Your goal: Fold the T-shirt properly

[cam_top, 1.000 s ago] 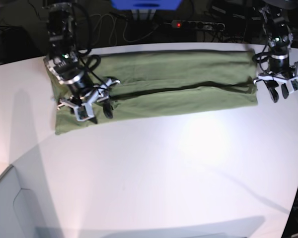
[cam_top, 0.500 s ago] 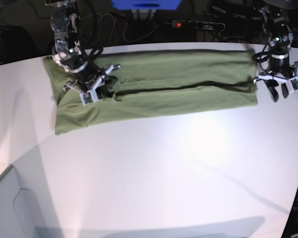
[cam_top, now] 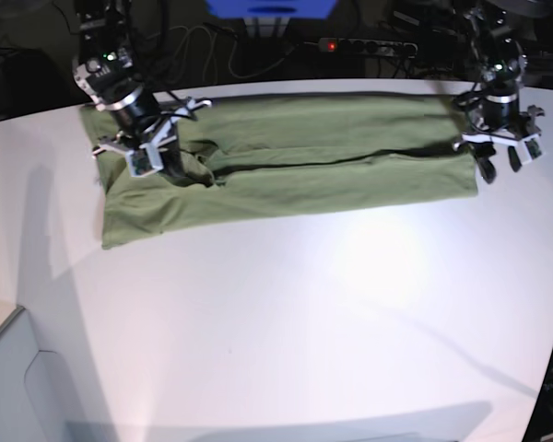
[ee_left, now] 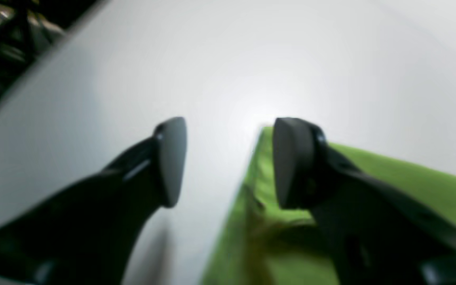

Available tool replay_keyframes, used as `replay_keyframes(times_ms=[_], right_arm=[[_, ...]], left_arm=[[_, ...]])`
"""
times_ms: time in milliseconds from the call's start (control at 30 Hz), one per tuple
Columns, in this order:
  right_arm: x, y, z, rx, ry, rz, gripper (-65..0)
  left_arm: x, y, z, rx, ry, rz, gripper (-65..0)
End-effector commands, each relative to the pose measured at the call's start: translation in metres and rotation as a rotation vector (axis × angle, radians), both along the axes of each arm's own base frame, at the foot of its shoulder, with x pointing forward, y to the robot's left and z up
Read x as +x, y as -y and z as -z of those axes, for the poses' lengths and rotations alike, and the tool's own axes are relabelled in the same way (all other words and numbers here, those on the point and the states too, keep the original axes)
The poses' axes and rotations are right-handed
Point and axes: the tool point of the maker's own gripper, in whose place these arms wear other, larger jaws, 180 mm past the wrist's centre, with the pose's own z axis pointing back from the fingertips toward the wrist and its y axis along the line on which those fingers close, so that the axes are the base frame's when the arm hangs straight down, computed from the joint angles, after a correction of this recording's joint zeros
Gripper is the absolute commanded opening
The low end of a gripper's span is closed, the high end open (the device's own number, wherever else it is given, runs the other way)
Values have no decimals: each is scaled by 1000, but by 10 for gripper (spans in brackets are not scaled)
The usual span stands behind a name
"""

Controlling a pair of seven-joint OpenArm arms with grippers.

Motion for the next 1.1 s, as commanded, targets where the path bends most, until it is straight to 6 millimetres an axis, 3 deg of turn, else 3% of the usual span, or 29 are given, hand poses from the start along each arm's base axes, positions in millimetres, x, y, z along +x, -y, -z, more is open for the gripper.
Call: replay_keyframes(times_ms=[0, 133, 333, 467, 733, 1067], right_arm=[[3, 0, -10, 9, 37, -2, -650], [1, 0, -8, 7, 30, -3, -650], [-5, 0, -6, 7, 16, -3, -650], [-10, 0, -3, 7, 1, -3, -650], [-11, 0, -2, 7, -2, -4, -650], [7, 37, -10, -43, 42, 86, -649]], left_arm=[[1, -4, -10, 25, 32, -1, -292], [-6, 8, 11, -22, -8, 0, -291], [-21, 2, 47, -62, -95, -30, -291], [-19, 12, 60, -85, -116, -8, -291], [-17, 21, 64, -96, -126, 13, -298], [-17, 21, 64, -96, -126, 13, -530]])
